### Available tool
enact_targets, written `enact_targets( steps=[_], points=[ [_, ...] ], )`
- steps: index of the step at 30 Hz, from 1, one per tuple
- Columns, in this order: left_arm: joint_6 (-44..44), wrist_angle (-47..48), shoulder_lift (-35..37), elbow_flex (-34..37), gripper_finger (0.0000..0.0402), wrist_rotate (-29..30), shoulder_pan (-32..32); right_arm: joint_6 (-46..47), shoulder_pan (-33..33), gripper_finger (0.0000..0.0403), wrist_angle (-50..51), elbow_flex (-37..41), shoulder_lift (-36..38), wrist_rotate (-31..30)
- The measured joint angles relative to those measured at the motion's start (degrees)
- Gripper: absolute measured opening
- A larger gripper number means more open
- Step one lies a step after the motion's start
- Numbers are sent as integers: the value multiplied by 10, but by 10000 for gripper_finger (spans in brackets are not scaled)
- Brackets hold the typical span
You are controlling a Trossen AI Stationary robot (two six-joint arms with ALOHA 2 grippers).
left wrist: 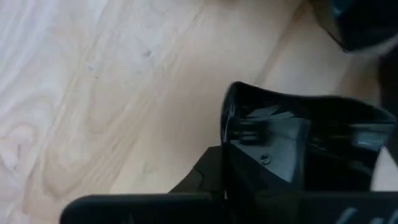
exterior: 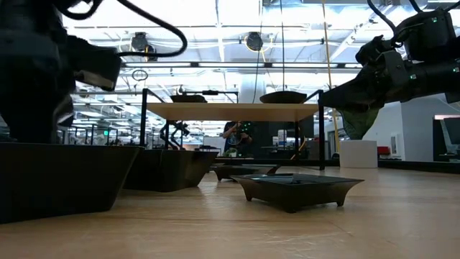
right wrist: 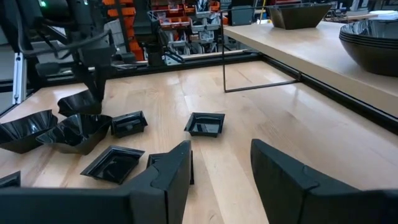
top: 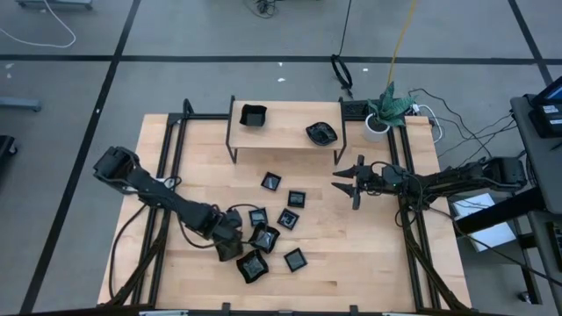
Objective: Pick & Place Mini shaped plates
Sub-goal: Stack the top left distorted square plate on top of the other distorted square plate on the shelf
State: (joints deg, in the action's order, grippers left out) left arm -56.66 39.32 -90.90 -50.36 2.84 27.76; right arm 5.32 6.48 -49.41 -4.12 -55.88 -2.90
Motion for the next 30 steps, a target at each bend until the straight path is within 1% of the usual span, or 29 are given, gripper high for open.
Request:
enact_targets(
  steps=[3,5,7,10,12,15,18,22,26,30],
  points=[
    [-5,2,29,0,5,6,-3,0,0,157,0,0,0,0],
    [-5,3,55,0,4,27,-4,0,0,157,0,0,0,0],
    [-8,2,84,0,4,55,-5,0,0,157,0,0,0,0],
    [-33,0,133,-1,5,119,-11,0,0,157,0,0,0,0],
    [-61,-5,169,-1,6,164,-26,0,0,157,0,0,0,0],
    [-87,-21,225,-1,6,195,-61,0,0,157,0,0,0,0],
    [-62,-34,273,-9,4,196,-110,-1,0,157,0,0,0,0],
    [4,-25,308,-56,4,187,-192,-1,0,157,0,0,0,-1],
    [98,5,308,-144,3,124,-292,-2,0,157,0,0,0,-1],
    [155,61,275,-264,3,82,-403,-2,0,157,-1,0,0,-3]
  ],
)
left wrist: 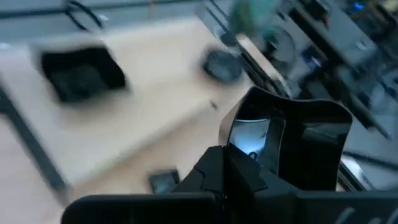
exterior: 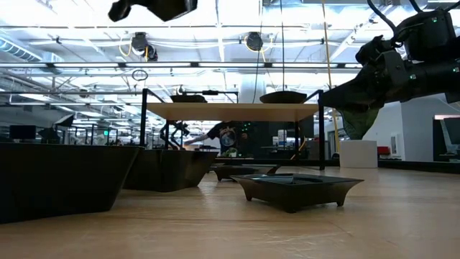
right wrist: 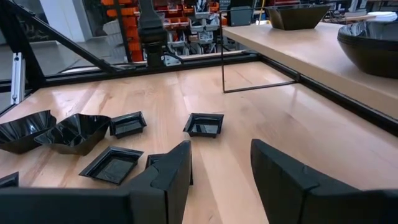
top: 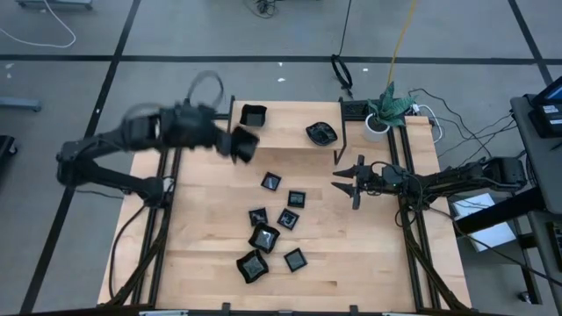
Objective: Pick & Place Mini shaped plates
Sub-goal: Stack the top left distorted square plate on top of the other distorted square plate on the shelf
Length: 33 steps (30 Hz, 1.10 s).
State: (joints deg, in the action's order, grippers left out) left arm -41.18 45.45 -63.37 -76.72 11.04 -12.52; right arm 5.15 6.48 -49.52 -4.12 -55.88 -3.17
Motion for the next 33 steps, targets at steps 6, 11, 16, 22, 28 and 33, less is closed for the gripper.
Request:
enact_targets(
  steps=[6,11,16,22,28,33],
  points=[
    [65,82,-79,-144,2,-73,-161,0,0,157,-4,0,0,0],
    [85,85,-153,-164,2,-107,-251,0,0,157,-5,0,0,0],
    [76,84,-235,-164,2,-111,-306,1,0,157,-7,0,0,0],
    [70,83,-304,-164,7,-117,-317,2,0,157,-8,0,0,2],
    [61,83,-331,-164,3,-124,-317,2,0,157,-8,0,0,2],
    [58,83,-331,-164,17,-122,-316,2,0,157,-8,0,0,3]
  ],
)
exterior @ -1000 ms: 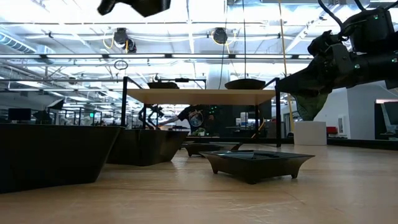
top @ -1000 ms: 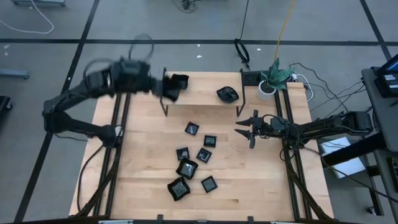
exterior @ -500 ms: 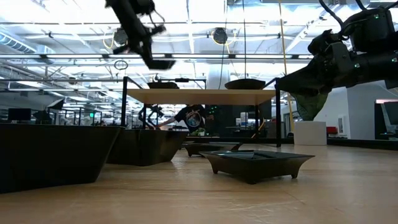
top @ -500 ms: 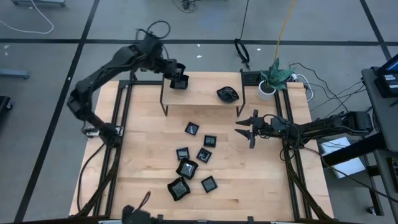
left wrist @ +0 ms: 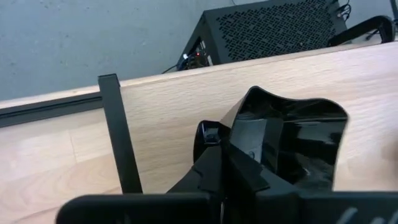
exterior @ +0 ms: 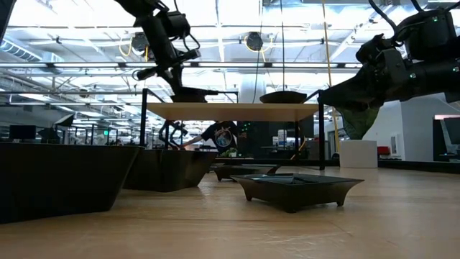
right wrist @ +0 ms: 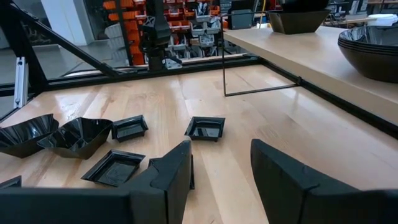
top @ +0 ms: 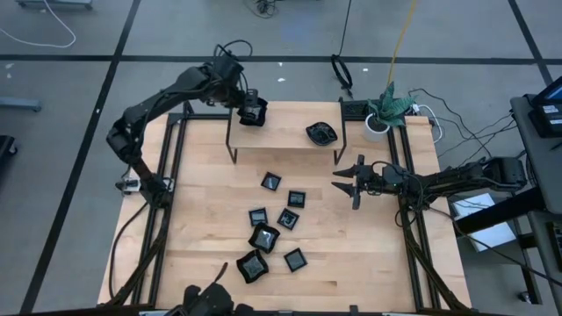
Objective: Pick & Place Mini shaped plates
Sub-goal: Stack the top left distorted square plate on top of the other distorted square plate on the shelf, then stack the top distorted square plate on top of the other distorted square plates on the shelf
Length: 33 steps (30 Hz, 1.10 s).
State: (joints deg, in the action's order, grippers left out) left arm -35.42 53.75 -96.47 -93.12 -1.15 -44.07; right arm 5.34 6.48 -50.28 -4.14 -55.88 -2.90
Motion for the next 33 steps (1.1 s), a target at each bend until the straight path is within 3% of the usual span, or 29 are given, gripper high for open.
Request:
enact_targets(
  steps=[5,13,19,23,26,29,33],
  points=[
    [7,26,0,0,46,2,0,2,-4,157,0,0,0,0],
    [66,30,7,0,125,27,5,2,-10,157,-5,0,0,0],
    [140,34,63,0,165,-45,31,2,-10,157,-5,0,0,0],
    [200,48,117,-1,163,-98,110,0,-10,157,-5,0,0,0],
    [212,58,141,-1,154,-101,203,-1,-10,157,-4,0,0,-1],
    [179,64,150,-1,146,-66,305,-2,-10,157,-4,0,0,-2],
    [96,62,137,2,141,25,430,0,-10,157,-4,0,0,-2]
  ],
)
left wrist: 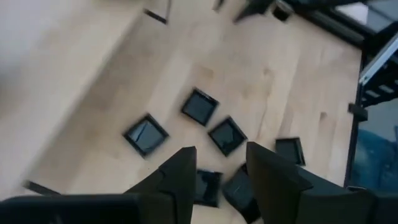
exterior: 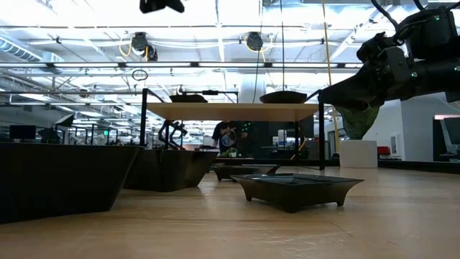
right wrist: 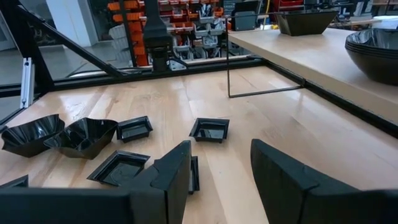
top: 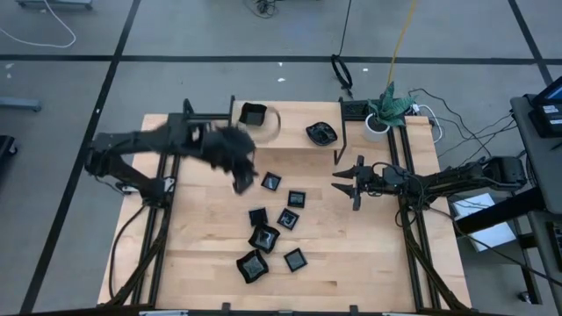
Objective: Pick & Place Mini shaped plates
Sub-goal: Stack the top distorted square plate on top of the other distorted square plates on the shelf
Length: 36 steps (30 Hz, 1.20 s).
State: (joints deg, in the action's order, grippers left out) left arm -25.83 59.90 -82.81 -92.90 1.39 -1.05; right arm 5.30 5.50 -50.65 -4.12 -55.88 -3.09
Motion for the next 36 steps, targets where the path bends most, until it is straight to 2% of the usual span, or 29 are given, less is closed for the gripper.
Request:
enact_targets(
  steps=[3,8,17,20,27,36],
  points=[
    [-80,2,-25,13,141,54,73,0,0,157,3,0,0,0],
    [-206,4,-82,49,141,85,150,5,0,157,9,0,0,0],
    [-419,-5,-160,148,140,77,184,10,0,157,12,0,0,1],
    [-442,-34,-173,173,140,76,184,11,0,157,12,0,0,1],
    [-438,-183,-182,227,140,40,184,11,0,157,12,0,0,1],
    [-482,-207,-181,264,140,37,189,11,0,157,13,0,0,2]
  ],
)
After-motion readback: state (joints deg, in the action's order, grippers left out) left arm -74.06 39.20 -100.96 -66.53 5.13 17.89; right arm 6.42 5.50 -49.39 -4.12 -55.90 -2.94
